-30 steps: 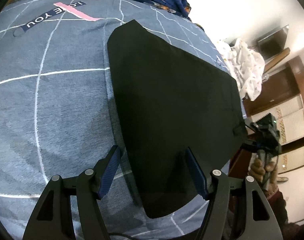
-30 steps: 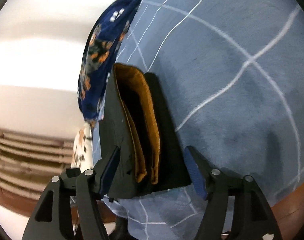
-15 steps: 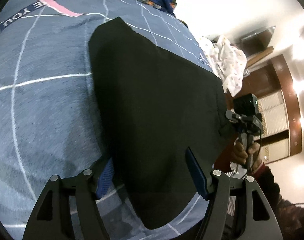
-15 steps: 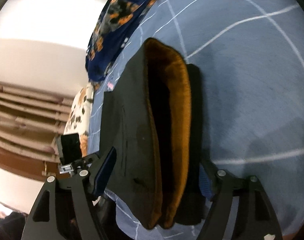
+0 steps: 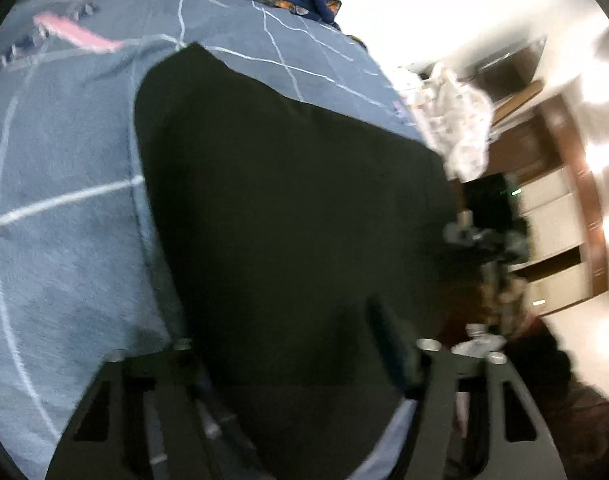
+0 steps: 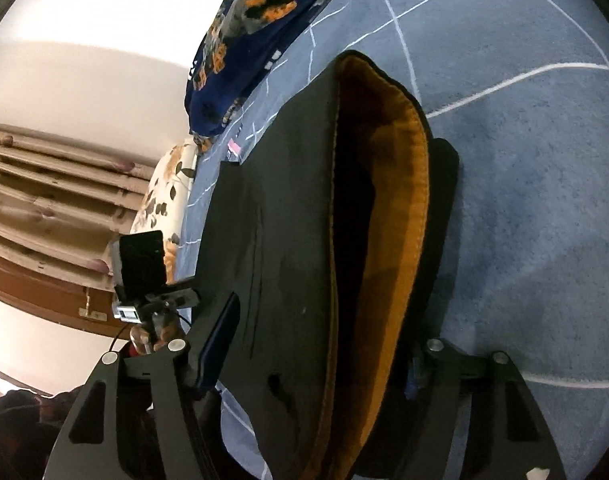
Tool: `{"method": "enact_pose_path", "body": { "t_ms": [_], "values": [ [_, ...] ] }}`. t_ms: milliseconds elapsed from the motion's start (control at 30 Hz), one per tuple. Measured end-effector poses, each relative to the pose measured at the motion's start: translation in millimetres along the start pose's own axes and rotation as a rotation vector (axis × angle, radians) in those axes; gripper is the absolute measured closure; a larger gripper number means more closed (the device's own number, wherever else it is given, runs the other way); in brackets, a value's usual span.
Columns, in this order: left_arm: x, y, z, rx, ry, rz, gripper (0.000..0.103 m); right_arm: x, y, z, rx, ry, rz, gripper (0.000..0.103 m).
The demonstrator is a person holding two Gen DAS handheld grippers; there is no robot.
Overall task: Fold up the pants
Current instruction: 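Grasp the orange-lined folded edge with the right tool and lift it, then fold the held orange-lined edge over the trousers with the right tool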
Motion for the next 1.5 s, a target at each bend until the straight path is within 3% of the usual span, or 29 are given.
{"method": "enact_pose_path", "body": {
  "t_ms": [33, 133, 367, 433, 533, 733, 1067, 1500],
  "values": [
    [-1.5, -2.1, -0.3, 0.043, -0.010, -0.016, 0.061, -1.0, -0.6, 0.6, -0.002, -0.006, -0.006, 0.037],
    [-1.6, -1.5, -0.3, 0.072, -0.015, -0.001, 0.067, -3.1, -0.1, 0.5, -0.020, -0.028, -0.006, 0.038],
    [-0.2, -17.5, -6.4, 0.196, -0.019, -0.066, 0.068, -4.0, 2.9, -0.5, -0.050, -0.044, -0.025, 0.038],
    [-1.3, -18.9, -7.0, 0.215, -0.025, -0.073, 0.068, -3.5, 3.8, -1.4, -0.074, -0.049, -0.026, 0.043],
    [-2.4, -22.7, -7.8, 0.246, -0.035, -0.090, 0.068, -5.4, 1.4, -1.3, -0.123, -0.049, -0.023, 0.062],
    [-4.6, -34.1, -9.4, 0.314, -0.061, -0.141, 0.072, -8.4, 0.0, -0.6, -0.118, -0.080, -0.023, 0.067],
    [-3.0, -45.3, 1.1, 0.365, -0.125, -0.183, 0.086, -19.1, 5.1, 6.6, -0.064, -0.176, -0.069, 0.075],
    [-3.6, -44.2, 25.8, 0.372, -0.188, -0.171, 0.091, -24.7, 26.2, -2.2, 0.002, -0.227, -0.118, 0.078]
  ]
}}
Point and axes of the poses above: each gripper's, at about its wrist camera, not at the fingertips, and z roughly against the way its jaws point, y to its left, x to its top, the point moved 2 cm from there along -z, roughly the way its jaws point, and after that the axes turned 5 degrees about z, right-handed, at the moved point
